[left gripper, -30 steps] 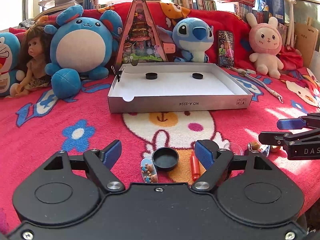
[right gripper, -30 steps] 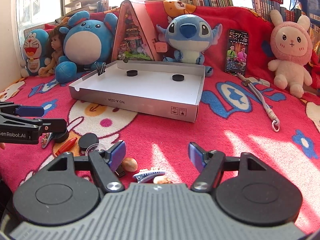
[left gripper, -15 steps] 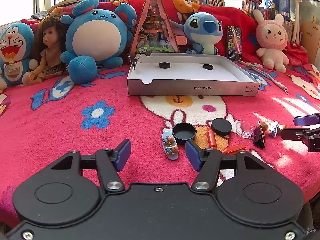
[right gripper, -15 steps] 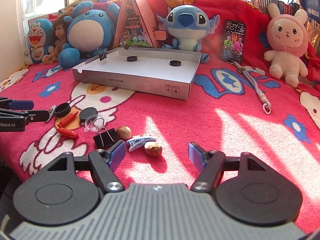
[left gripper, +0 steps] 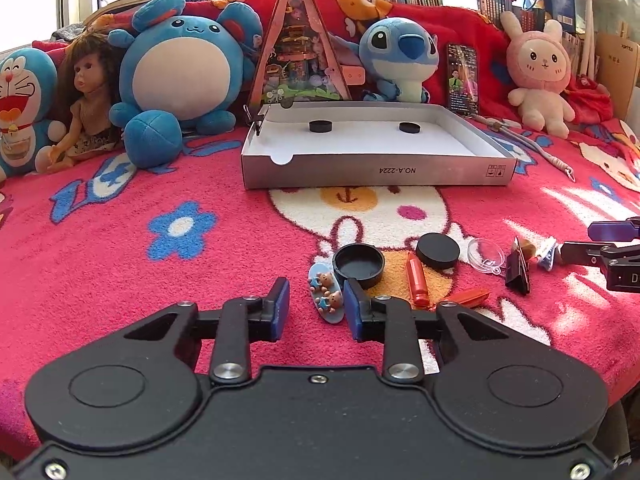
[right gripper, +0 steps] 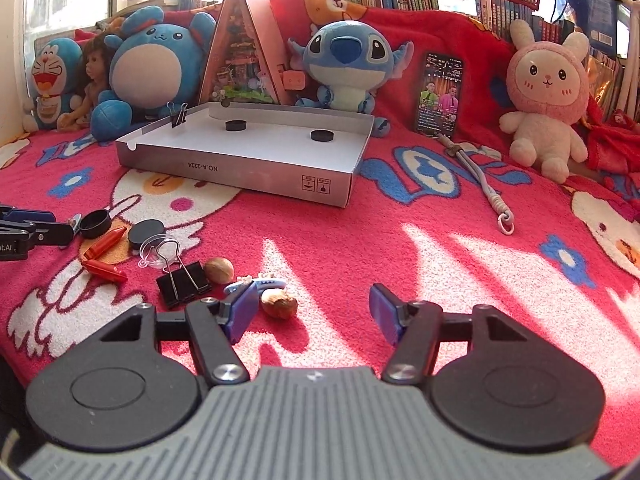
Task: Organize rigid objects
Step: 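Grasp the bear figurine with the left tool while the right tool grasps a brown nut, then carry the figurine in the left tool while the right tool carries the nut into the box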
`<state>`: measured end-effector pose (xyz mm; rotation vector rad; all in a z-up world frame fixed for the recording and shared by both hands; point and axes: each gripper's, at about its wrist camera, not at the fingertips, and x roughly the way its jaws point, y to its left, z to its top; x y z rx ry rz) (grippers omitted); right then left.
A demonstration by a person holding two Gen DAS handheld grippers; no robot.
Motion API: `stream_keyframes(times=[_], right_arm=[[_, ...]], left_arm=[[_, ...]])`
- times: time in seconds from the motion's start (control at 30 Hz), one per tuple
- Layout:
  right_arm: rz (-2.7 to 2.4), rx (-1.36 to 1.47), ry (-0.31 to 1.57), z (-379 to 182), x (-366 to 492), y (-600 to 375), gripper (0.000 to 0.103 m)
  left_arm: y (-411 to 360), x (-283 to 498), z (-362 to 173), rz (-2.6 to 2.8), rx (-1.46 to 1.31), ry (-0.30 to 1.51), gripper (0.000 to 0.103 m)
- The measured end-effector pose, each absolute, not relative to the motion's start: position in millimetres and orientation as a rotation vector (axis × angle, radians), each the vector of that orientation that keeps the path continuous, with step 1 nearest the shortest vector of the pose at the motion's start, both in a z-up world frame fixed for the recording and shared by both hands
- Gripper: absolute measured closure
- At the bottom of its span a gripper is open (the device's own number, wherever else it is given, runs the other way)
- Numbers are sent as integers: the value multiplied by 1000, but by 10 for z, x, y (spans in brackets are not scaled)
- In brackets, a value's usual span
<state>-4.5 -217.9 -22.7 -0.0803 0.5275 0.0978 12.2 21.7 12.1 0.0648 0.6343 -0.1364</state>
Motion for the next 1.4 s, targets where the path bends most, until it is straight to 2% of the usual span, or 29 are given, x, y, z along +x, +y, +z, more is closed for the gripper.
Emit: stream_keyframes(times=[0.13, 0.2, 0.33, 0.4, 0.47, 0.93, 1.4], right_arm=[[103, -67, 533, -242, -47, -2140, 43], [108, -63, 538, -250, -38, -2115, 51], [126, -44, 554, -279, -10, -2061, 58], [129, -40, 558, -286, -2, -2036, 70], [132, -40, 566, -287, 6, -2018, 77], [131, -37, 534, -179, -7, -2018, 77], [134, -36, 451, 174, 339, -2023, 77]], left_arm=[[179, 137, 94, -141, 79, 632, 81], [171, 138, 84, -142, 84, 630, 82], [166, 137, 81, -141, 83, 618, 86], [168, 131, 85, -139, 84, 609, 86], [172, 129, 92, -142, 88, 605, 86], [213, 179, 204, -131, 74, 580, 86], [186, 664, 534, -170, 19, 534, 87]])
